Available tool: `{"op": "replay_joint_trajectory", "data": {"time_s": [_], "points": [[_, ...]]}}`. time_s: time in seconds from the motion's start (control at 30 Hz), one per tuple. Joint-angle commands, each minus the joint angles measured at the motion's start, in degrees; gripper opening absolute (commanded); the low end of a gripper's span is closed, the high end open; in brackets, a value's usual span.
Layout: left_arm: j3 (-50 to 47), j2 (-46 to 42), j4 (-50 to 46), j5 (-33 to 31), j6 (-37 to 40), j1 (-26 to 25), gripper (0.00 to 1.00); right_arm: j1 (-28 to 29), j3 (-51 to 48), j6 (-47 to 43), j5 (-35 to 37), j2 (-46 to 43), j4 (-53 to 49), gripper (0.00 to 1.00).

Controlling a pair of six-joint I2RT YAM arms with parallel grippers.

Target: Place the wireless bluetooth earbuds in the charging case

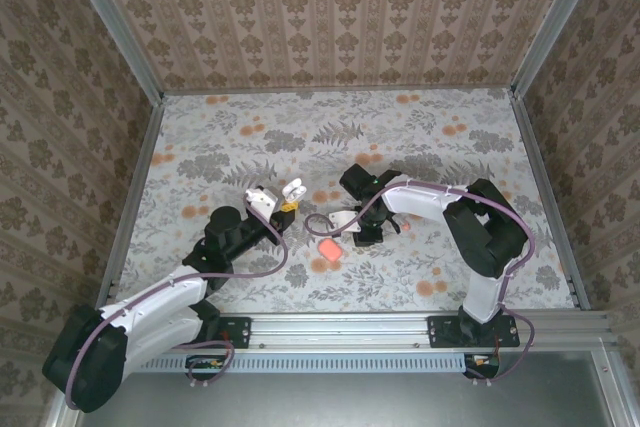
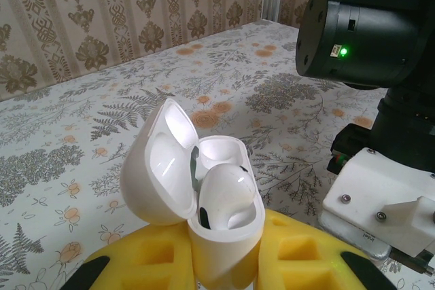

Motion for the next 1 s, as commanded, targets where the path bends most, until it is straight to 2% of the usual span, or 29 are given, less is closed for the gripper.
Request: {"op": "replay_joint_trajectory", "data": {"time_s": [0.0, 0.13, 0.23, 0.4, 0.5, 0.7, 0.97], "points": [[-0.38, 0.94, 2.09, -0.05, 0.51, 0.5, 0.13, -0.13, -1.79, 1.82, -2.33, -2.79, 3.04, 0.14], [-1.34, 3.68, 6.48, 1.36, 0.72, 0.51, 0.13, -2.09, -5.29, 6.53, -8.62, -8.75, 9.96, 0.14], [-2.35, 7.12, 12.77, 2.68, 0.08, 0.45, 0.13, -4.43, -9.22, 13.17, -15.92, -15.16, 17.99, 0.14], [-1.6, 14.29, 22.92, 6.32, -1.38, -0.47, 0.12, -8.47, -18.82, 31.83, -27.31, -25.67, 41.49, 0.14], [-0.63, 17.55, 27.23, 7.03, -1.05, -1.8, 0.12, -9.38, -23.47, 42.38, -29.45, -29.03, 55.78, 0.14], [1.31, 20.99, 32.08, 8.81, -0.22, -3.94, 0.12, -10.26, -28.58, 55.8, -30.32, -30.96, 75.04, 0.14], [3.4, 22.45, 34.65, 9.1, 0.11, -5.78, 0.12, -10.36, -31.11, 66.96, -30.94, -28.13, 90.12, 0.15]]}}
